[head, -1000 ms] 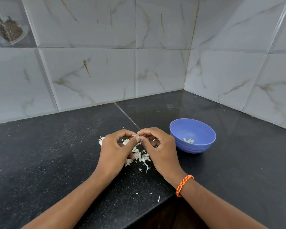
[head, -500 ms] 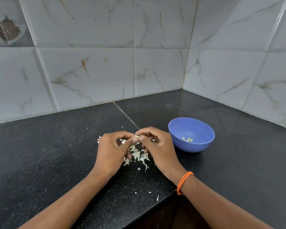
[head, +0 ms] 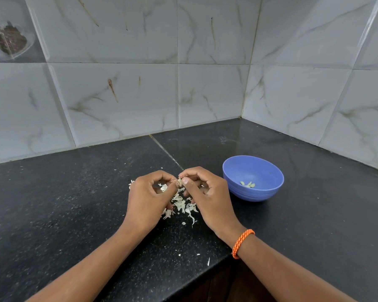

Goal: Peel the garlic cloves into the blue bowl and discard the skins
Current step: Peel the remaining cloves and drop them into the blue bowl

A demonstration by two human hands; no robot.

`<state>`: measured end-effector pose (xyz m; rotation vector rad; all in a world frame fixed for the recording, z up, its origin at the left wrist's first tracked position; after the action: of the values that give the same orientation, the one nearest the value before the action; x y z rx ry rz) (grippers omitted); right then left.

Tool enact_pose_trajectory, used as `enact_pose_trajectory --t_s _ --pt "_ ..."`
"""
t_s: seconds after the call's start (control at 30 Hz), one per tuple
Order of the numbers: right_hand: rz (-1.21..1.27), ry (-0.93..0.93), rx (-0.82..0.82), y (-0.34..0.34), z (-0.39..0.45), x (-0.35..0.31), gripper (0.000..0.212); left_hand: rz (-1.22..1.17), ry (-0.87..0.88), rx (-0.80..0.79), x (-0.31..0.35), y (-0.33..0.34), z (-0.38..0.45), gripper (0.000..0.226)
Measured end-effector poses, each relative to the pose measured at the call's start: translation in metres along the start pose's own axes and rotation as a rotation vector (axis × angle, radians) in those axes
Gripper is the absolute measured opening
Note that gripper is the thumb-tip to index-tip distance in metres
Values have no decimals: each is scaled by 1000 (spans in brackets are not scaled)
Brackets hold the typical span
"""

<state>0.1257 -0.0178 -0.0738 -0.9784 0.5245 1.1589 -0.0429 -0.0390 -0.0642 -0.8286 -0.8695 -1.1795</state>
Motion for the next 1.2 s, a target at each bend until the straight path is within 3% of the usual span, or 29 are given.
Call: enact_pose_trajectory --t_s 0.73,0.9,1.2 --pt "-103 -62 57 0 0 -1 17 217 100 -7 -2 1 -3 8" --pt "-113 -63 58 0 1 2 13 211 93 -17 -1 2 -4 7" --pt "-11 -10 23 0 1 4 24 169 65 3 0 2 -4 15"
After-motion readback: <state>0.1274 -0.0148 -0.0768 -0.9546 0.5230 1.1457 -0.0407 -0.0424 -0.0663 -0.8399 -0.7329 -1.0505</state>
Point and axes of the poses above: each hand's wrist, its own z-axis towards the middle knuckle, its own y-axis out of the palm, x = y × z, the point moved 1 cm from there along z, towards the middle knuckle, and after that the axes turned 13 degrees about -z, right-handed, at the moved point
